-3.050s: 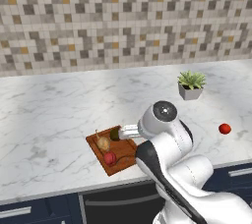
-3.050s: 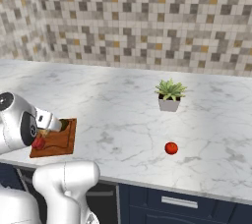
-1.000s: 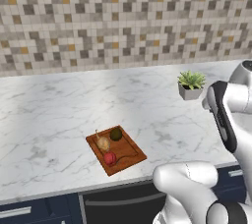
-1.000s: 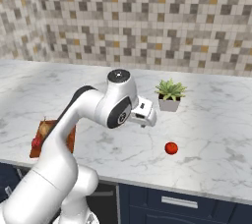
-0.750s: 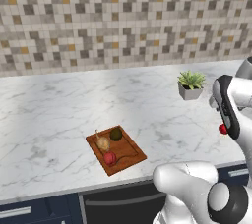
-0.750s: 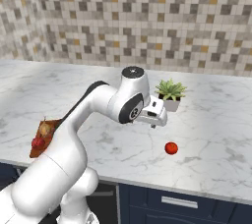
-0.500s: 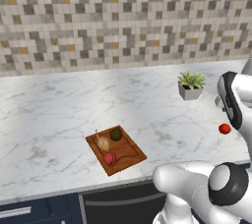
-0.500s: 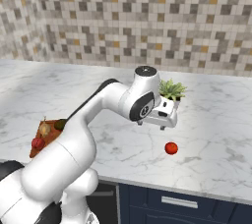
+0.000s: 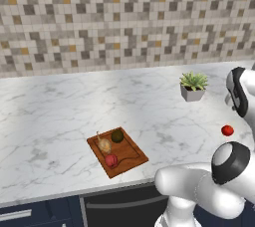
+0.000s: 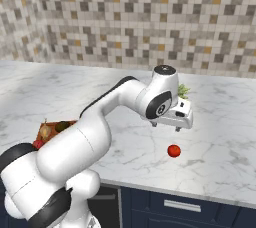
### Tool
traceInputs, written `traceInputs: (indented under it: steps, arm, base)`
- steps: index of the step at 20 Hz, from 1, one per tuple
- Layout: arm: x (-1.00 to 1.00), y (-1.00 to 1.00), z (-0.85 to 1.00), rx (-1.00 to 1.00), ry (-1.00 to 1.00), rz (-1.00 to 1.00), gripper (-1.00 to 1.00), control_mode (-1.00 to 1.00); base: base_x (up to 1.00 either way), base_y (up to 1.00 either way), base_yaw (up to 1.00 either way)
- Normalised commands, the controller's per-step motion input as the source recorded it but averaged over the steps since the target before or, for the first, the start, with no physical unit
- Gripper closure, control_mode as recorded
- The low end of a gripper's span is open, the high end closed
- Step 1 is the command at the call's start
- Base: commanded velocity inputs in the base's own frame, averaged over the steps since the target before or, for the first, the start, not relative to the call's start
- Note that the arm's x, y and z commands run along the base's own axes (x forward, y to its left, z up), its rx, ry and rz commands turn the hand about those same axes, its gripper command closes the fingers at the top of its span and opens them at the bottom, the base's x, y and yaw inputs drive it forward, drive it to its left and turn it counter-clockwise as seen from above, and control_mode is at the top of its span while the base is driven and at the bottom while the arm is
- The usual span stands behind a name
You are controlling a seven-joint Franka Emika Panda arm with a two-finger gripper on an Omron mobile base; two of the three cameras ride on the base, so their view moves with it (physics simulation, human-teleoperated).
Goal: Place the avocado, onion, tomato, and bell pepper on the cutting board.
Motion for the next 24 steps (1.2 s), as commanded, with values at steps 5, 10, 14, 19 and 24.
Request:
traceInputs:
  steps: [5,10,14,19,24]
  arm:
    - [0.16,-0.12,-0.01,0.00,0.00,0.00,-1.00,-1.00]
    - [0.15,-0.09,-0.02,0.00,0.00,0.00,-1.00,-1.00]
    - [0.15,-0.06,-0.02,0.00,0.00,0.00,-1.00,-1.00]
    - [0.10,-0.07,-0.10,0.00,0.00,0.00,-1.00,-1.00]
    - [0.15,0.00,-0.21,0.00,0.00,0.00,-1.00,-1.00]
  base:
    - [0.00,0.00,0.00]
    - [0.00,0.00,0.00]
    - [0.00,0.00,0.00]
    - [0.00,0.00,0.00]
    - [0.00,0.00,0.00]
